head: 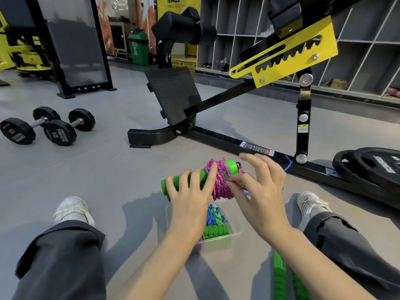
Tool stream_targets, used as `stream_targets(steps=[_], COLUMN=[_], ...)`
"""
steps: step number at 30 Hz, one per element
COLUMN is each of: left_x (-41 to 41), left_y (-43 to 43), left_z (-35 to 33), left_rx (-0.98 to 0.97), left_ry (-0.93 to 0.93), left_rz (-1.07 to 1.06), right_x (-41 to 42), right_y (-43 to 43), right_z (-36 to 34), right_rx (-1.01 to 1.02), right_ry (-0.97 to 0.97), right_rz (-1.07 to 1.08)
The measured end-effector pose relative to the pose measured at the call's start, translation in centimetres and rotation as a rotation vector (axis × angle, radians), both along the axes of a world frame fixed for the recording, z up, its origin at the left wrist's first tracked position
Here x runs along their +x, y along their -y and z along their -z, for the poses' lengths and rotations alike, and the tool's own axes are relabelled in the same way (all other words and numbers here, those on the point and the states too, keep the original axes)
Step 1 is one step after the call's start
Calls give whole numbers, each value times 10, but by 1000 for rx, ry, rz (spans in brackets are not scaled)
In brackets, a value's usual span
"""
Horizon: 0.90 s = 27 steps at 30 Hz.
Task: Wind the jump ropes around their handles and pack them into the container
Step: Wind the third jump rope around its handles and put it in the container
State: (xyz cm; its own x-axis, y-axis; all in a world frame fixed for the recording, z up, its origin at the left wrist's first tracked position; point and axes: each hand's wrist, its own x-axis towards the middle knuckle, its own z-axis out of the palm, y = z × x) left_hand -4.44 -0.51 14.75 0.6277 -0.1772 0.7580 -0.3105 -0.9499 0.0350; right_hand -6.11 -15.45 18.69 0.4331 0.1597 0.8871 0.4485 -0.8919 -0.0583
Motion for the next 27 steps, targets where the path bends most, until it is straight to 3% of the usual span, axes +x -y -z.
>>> stream_targets(steps=[4, 8, 12, 15, 22, 27], left_x=[2, -1, 0, 0, -1, 1], left_y=[-2, -1, -3, -1, -1, -2], left_z=[1, 1, 0, 1, 3, -2], left_rx=[-28, -29, -24, -34, -22, -69], left_ry=[82, 136, 168, 180, 136, 142], left_rz=[14, 40, 42, 41, 13, -7], right_x=[0, -2, -1, -2, 2, 9], right_y=[-8, -8, -3, -6, -10, -18], right_z=[-4, -12, -14, -15, -4, 0], right_rx=[85, 273, 256, 223, 65, 122], right_ry=[-51, -265, -373, -316, 37, 41], right_rz=[8, -7, 20, 5, 73, 40])
